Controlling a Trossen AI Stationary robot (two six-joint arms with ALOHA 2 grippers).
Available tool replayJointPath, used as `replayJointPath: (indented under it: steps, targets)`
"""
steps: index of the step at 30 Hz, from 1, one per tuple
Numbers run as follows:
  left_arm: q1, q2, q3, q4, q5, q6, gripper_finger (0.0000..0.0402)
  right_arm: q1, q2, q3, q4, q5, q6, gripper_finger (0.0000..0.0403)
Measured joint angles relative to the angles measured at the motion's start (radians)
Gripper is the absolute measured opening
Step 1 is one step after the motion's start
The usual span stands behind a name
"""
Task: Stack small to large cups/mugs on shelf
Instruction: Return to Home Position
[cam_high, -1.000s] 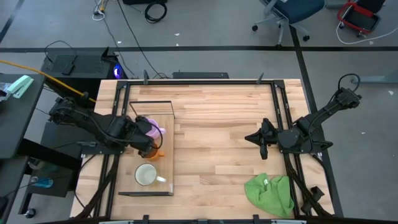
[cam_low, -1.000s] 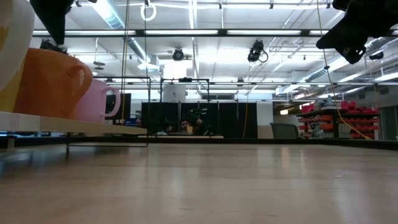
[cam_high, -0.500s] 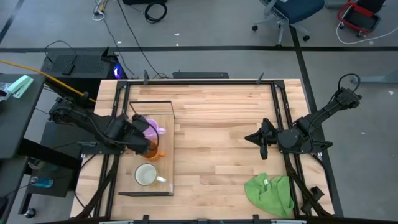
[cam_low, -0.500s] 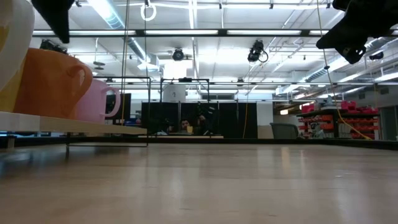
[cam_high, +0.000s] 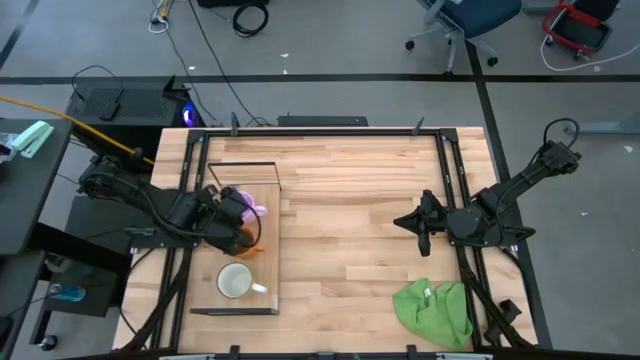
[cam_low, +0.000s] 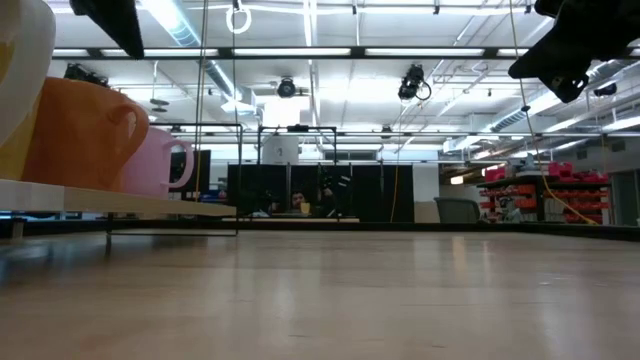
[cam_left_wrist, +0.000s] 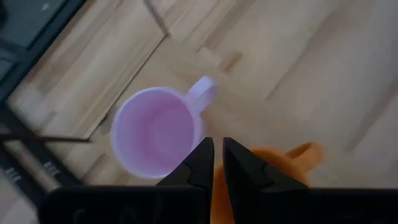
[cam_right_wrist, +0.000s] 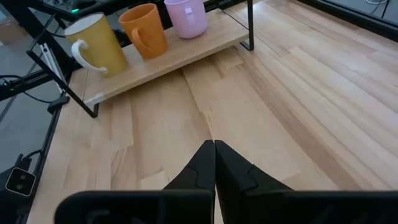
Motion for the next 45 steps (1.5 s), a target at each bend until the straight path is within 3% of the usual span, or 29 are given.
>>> replayJointPath:
  steps: [4,7,14,20,22,29,40,45]
  targets:
    - [-0.001,0.000,0.000,0.074,-0.006,0.070,0.0045,0.000,0.000,0.000,0.000,0.000,0.000,0.0007]
    - [-0.001,-0.001,0.000,0.240,-0.006,0.185,0.0041,0.000,0.000,0.000,0.000,0.000,-0.001,0.0007]
    - [-0.051,-0.049,0.000,0.741,0.104,0.649,0.0035,0.000,0.000,0.000,0.000,0.000,-0.003,0.0007]
    - [-0.088,-0.132,0.000,1.065,0.432,0.962,0.0042,0.000,0.000,0.000,0.000,0.000,0.003,0.0007]
    - [-0.089,-0.169,0.000,1.065,0.477,0.992,0.0044,0.000,0.000,0.000,0.000,0.000,0.003,0.0007]
    - [-0.020,-0.278,0.000,0.924,0.469,0.998,0.0038,0.000,0.000,0.000,0.000,-0.014,0.001,0.0007]
    - [0.236,-0.434,0.000,0.822,0.464,1.112,0.0042,0.000,0.000,0.000,0.000,-0.015,0.006,0.0007]
    - [0.365,-0.522,0.000,0.744,0.305,1.153,0.0041,0.000,0.000,0.000,0.000,-0.015,0.007,0.0007]
